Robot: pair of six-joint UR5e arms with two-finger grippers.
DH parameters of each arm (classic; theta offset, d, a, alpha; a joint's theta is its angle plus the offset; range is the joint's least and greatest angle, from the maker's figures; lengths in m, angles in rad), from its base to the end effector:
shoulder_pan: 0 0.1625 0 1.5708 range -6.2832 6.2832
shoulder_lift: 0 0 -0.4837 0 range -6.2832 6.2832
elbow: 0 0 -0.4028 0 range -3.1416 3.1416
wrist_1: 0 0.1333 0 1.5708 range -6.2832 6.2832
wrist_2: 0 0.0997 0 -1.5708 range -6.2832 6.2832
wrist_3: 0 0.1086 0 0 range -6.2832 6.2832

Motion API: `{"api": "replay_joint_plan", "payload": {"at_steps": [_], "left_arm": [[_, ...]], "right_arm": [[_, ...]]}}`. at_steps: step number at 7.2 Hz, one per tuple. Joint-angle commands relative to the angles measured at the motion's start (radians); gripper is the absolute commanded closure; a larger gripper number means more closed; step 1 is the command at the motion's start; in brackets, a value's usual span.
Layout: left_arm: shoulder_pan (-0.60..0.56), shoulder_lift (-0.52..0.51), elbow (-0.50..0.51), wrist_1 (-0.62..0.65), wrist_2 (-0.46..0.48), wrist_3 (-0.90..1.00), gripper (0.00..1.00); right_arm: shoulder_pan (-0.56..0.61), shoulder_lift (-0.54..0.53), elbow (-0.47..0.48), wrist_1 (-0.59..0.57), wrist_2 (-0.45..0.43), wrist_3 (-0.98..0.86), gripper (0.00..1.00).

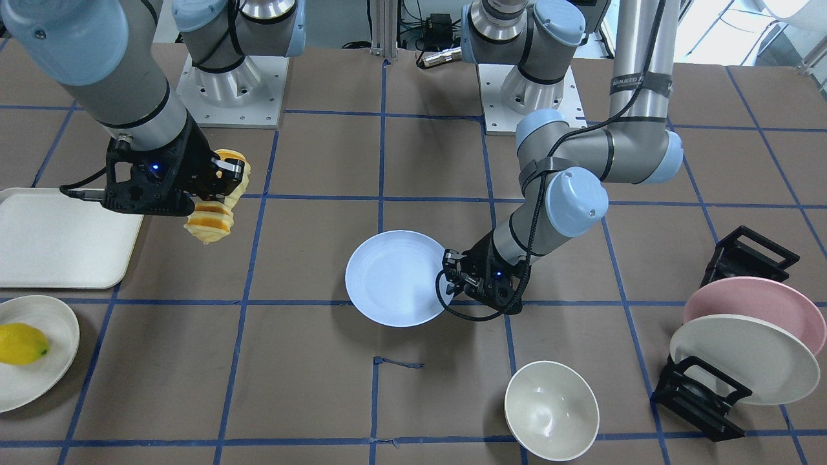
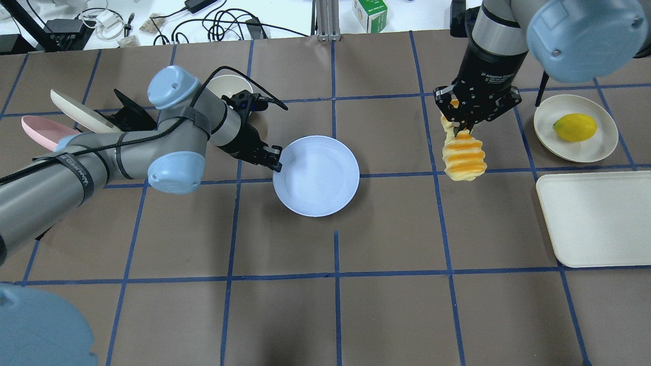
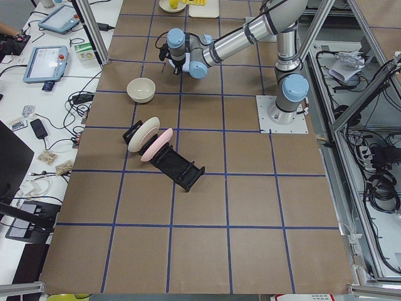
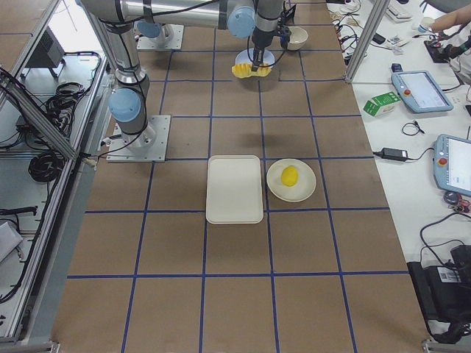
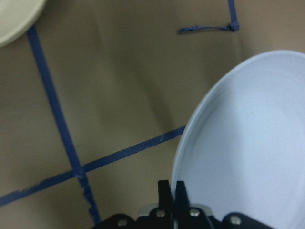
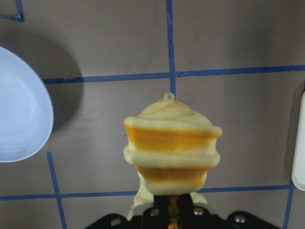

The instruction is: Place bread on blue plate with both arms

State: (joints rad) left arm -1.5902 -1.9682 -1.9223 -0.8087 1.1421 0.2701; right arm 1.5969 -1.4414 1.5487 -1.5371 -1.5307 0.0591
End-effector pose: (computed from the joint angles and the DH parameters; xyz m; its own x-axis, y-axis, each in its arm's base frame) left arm -0.1897 -0.5797 0.2368 -0.8711 0.2890 0.3971 0.2613 0.9573 -0.1236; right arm 0.1519 -0.5426 0.4776 -0.9988 0.0381 -0.0313 0.0332 0.9892 0.1426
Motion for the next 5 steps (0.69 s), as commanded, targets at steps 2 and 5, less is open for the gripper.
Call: {"api": "replay_joint_plan", "payload": {"at_steps": [2, 5], "left_arm": [[-0.007, -0.083, -0.02, 0.072, -0.074, -0.041, 1.0], [0.019, -0.045, -0.008, 0.153, -0.05, -0.036, 0.0]], "right_arm": [[0.105, 0.054, 0.005, -0.105, 0.052, 0.077, 1.0], [0.219, 0.206, 0.001, -0.285, 0.043, 0.253, 1.0]]}}
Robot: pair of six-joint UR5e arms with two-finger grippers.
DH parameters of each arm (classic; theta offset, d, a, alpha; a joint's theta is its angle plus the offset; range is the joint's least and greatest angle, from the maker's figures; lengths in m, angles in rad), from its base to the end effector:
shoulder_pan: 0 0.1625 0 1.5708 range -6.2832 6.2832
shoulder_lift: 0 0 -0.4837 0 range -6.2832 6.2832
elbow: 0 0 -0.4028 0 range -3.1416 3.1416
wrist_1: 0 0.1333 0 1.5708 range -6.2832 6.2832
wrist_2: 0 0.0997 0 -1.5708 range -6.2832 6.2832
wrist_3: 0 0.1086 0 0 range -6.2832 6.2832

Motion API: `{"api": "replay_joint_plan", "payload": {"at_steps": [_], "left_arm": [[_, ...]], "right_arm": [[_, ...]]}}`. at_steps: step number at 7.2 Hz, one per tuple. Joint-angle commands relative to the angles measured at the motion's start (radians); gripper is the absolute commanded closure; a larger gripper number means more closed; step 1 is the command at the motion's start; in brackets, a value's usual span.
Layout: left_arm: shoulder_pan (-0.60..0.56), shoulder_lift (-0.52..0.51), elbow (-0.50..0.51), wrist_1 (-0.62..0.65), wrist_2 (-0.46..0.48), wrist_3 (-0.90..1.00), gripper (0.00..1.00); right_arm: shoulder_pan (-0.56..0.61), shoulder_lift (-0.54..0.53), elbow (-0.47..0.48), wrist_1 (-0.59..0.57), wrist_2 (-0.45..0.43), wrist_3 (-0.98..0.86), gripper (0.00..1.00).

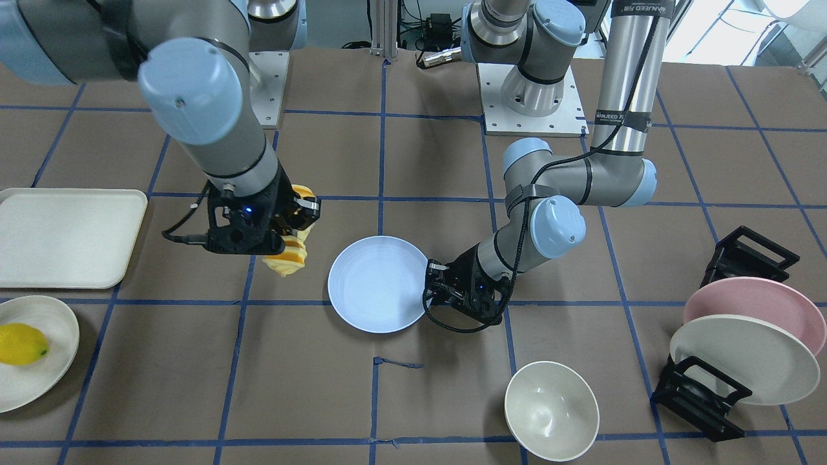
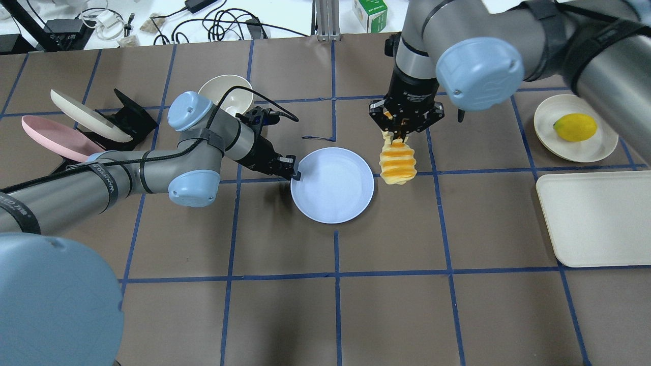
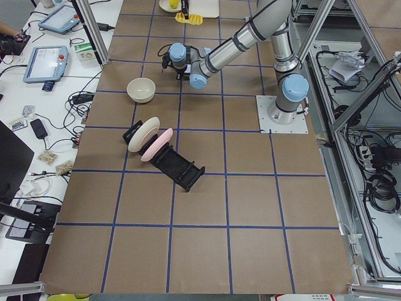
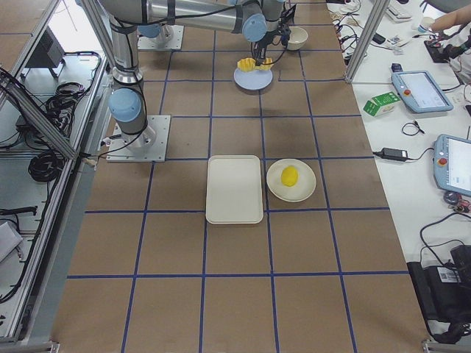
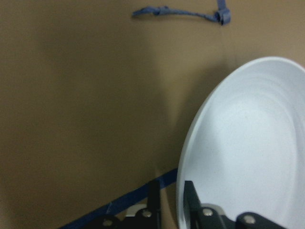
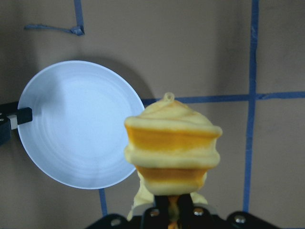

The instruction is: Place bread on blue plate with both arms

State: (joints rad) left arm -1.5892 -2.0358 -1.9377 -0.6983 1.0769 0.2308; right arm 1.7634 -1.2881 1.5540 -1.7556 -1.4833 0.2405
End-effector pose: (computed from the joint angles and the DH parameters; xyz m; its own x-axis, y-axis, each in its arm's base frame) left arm -0.1956 -0.5882 0.2056 -0.8525 0.2630 0.4518 0.2192 0.9644 -0.1479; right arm 0.2577 -0.5755 0.4052 -0.9964 0.0546 -0.0653 0.0479 0.9939 0.0994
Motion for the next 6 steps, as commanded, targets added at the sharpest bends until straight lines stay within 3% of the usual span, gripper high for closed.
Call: {"api": "replay_joint_plan", "payload": {"at_steps": [1, 2, 5, 6], "left_arm": [[0.05, 0.048, 0.035, 0.034, 0.103, 0.016, 0.0], [0.052, 0.08, 0.077, -0.011, 0.204, 0.059, 0.0], [0.055, 0.253, 0.21, -0.475, 0.426, 0.068, 0.0], [0.052, 0.307, 0.262, -0.656, 0.439, 0.044, 0.0]], "right_arm": [[0.076, 0.075, 0.004, -0.082, 0.004, 0.085, 1.0], [0.109, 0.12, 0.003, -0.135, 0.006, 0.118, 1.0], [0.171, 0.219, 0.009, -0.242, 0.006, 0.18, 1.0], [0.172, 0.242, 0.024, -0.257, 0.005, 0.177, 0.68]]}}
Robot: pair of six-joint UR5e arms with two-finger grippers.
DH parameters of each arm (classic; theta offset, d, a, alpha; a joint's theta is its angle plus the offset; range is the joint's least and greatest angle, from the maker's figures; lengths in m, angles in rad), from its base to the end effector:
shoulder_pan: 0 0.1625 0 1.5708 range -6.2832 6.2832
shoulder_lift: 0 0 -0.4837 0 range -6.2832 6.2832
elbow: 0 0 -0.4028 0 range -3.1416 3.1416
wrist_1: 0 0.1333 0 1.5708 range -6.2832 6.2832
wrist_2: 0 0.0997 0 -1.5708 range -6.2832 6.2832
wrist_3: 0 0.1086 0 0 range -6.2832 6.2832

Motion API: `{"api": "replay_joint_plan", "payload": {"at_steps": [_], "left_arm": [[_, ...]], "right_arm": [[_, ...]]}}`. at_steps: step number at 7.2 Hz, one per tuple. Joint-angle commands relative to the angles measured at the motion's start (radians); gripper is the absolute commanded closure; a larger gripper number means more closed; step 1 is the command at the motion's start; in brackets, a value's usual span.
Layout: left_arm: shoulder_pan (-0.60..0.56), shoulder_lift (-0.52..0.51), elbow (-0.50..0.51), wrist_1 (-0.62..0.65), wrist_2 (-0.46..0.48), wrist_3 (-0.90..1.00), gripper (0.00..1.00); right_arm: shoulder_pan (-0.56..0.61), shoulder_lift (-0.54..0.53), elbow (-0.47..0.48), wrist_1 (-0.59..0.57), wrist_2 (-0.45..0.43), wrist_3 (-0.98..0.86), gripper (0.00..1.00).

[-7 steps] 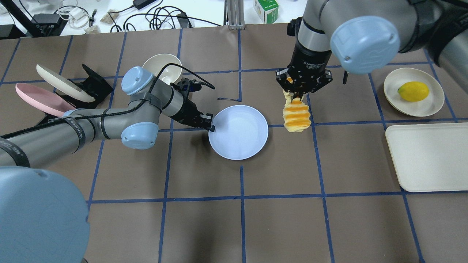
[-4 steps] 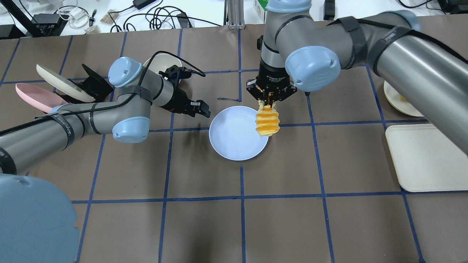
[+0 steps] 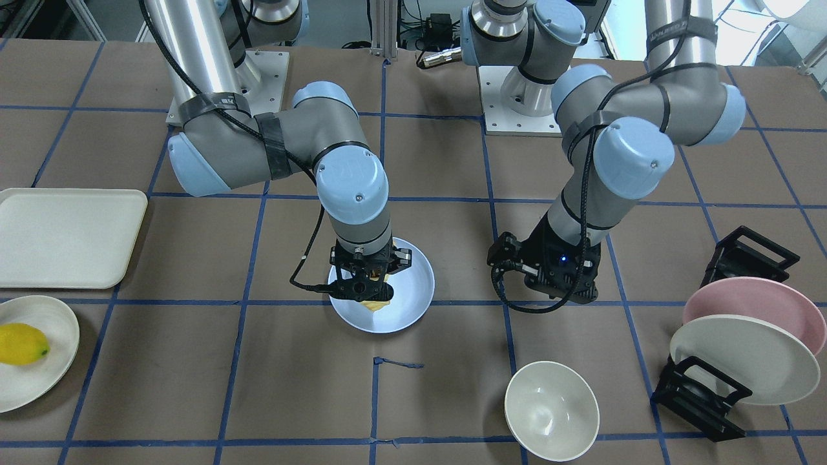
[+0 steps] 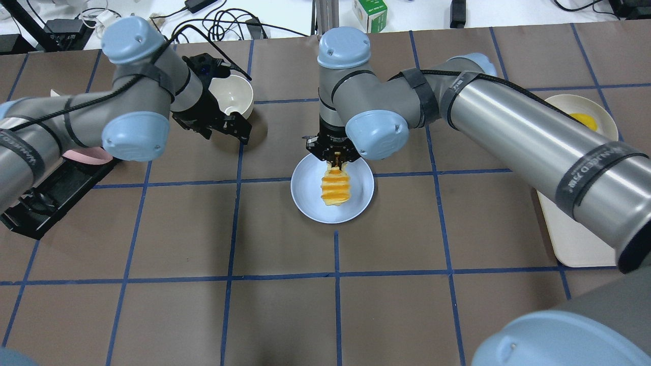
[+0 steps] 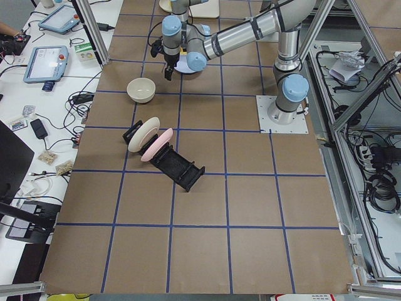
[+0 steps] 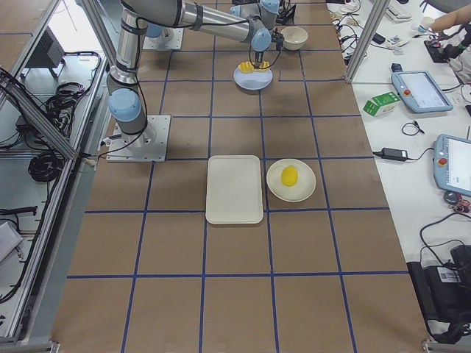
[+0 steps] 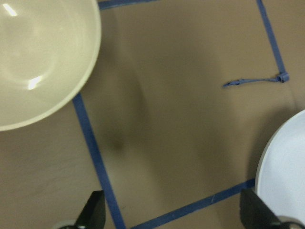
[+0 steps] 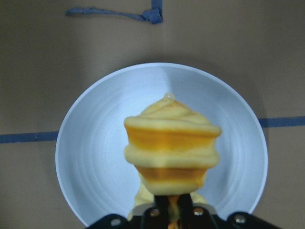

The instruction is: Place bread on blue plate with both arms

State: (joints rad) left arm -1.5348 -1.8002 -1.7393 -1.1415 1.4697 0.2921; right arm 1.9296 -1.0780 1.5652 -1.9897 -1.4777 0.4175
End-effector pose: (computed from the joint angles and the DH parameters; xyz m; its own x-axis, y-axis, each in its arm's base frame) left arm -0.1231 -0.5892 0.3726 -0.9626 0.2564 0.0876 0.2519 0.9659 -0.0591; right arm 0.3719 -0.5834 0.2854 -0.9963 0.0646 -0.0571 0.0587 0.9933 0.1000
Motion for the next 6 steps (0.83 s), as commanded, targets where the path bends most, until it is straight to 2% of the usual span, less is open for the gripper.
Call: {"api": "replay_joint_plan", "payload": {"at_steps": [1, 2, 3, 5, 6], "left_arm": [[-0.004, 0.128, 0.122, -0.33, 0.035, -0.118, 0.0], [-0.011, 0.165, 0.167, -0.437, 0.035, -0.154, 0.0], [-0.018, 0.195, 0.182, -0.478, 0.035, -0.154, 0.0], [-0.019, 0.217, 0.166, -0.481, 0.041, -0.151, 0.0], [-0.018, 0.223, 0.162, -0.486, 0.041, -0.151, 0.0]], "right_arm": [[0.006, 0.032, 0.022, -0.084, -0.001, 0.001, 0.16], [0.006, 0.029, 0.033, -0.087, 0.0, 0.003, 0.0], [0.005, 0.024, 0.044, -0.086, 0.001, 0.003, 0.0], [-0.015, -0.031, 0.045, -0.058, -0.004, -0.003, 0.0], [-0.047, -0.118, 0.036, 0.077, -0.024, -0.06, 0.0]]}}
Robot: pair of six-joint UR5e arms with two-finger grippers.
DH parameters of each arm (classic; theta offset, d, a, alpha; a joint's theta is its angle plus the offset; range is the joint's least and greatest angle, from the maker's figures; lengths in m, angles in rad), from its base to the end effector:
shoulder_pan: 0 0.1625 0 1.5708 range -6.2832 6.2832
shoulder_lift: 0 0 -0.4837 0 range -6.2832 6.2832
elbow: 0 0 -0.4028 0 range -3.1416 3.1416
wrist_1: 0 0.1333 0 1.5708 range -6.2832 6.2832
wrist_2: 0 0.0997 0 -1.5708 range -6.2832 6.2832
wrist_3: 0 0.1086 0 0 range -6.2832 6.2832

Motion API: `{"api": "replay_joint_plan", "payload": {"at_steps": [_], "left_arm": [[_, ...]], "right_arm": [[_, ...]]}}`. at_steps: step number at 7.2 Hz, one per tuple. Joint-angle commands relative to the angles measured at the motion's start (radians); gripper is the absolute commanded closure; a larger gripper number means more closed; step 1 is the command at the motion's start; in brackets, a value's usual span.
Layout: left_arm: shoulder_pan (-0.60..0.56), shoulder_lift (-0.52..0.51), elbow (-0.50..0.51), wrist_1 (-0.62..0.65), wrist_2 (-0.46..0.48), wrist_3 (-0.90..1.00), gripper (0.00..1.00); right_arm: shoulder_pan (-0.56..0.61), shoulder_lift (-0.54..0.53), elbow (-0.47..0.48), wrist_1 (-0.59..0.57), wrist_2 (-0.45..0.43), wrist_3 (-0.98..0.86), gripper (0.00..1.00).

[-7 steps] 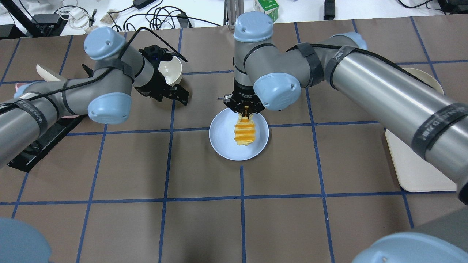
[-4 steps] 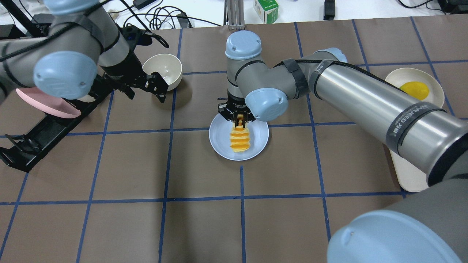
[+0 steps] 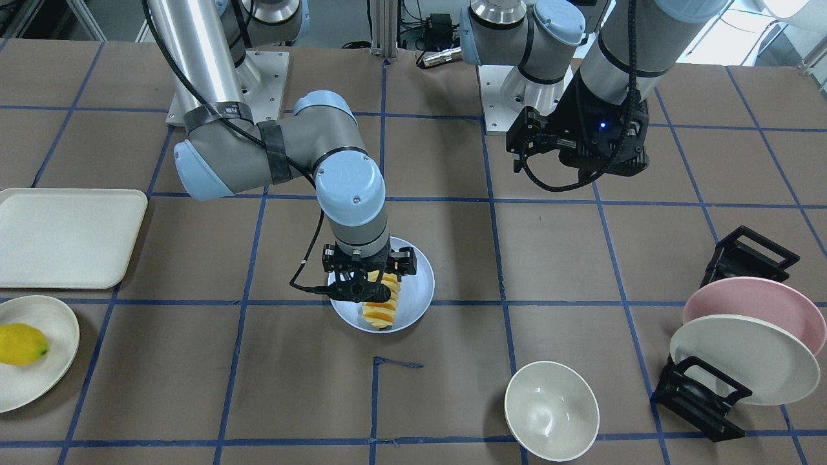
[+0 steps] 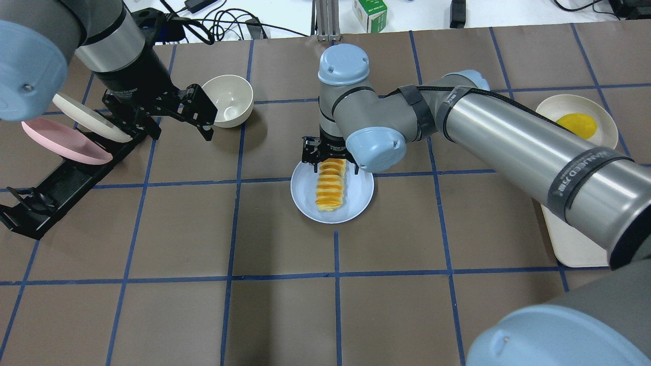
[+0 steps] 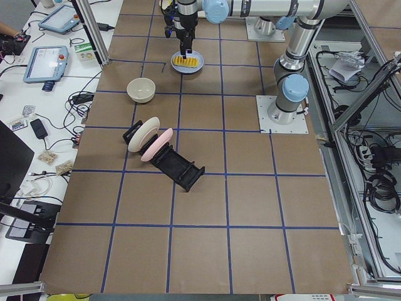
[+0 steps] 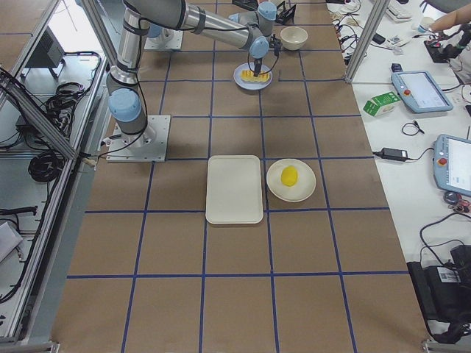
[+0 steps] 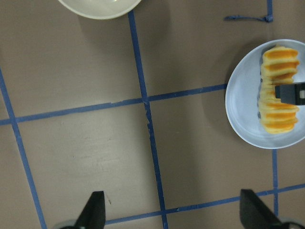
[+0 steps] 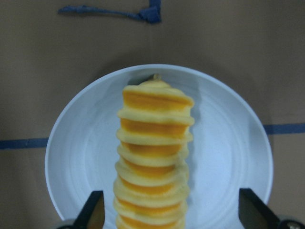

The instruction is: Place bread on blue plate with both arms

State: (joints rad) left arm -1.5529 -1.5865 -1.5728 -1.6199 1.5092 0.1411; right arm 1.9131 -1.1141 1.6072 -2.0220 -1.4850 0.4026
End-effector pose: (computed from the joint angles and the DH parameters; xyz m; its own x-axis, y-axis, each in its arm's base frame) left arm -0.1310 -0.5050 0.5242 -0.9905 0.1185 0.0702 0.1227 0.9908 0.0575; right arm 0.3569 -0.5769 0.2937 -0.9960 0.0642 -0.0624 0.0596 0.9956 0.0721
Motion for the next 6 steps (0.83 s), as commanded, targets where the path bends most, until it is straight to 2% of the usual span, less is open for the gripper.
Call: {"api": "replay_joint_plan", "payload": {"at_steps": [1, 3, 5, 6], "left_arm": [[0.0, 0.005, -0.006, -0.005, 0.003, 0.0, 0.0], [0.007, 0.002, -0.004, 0.008, 0.003, 0.005, 0.0], [0.01, -0.001, -0.006, 0.009, 0.005, 0.011, 0.0], [0.01, 0.005, -0.007, 0.005, 0.008, 0.011, 0.0]], "right_arm": [[-0.122, -0.163, -0.006, 0.19, -0.038, -0.13, 0.0], [-0.259, -0.333, 0.002, 0.3, -0.04, -0.216, 0.0], [-0.308, -0.447, -0.004, 0.466, -0.044, -0.231, 0.0], [-0.313, -0.466, 0.002, 0.473, -0.043, -0.232, 0.0]]}}
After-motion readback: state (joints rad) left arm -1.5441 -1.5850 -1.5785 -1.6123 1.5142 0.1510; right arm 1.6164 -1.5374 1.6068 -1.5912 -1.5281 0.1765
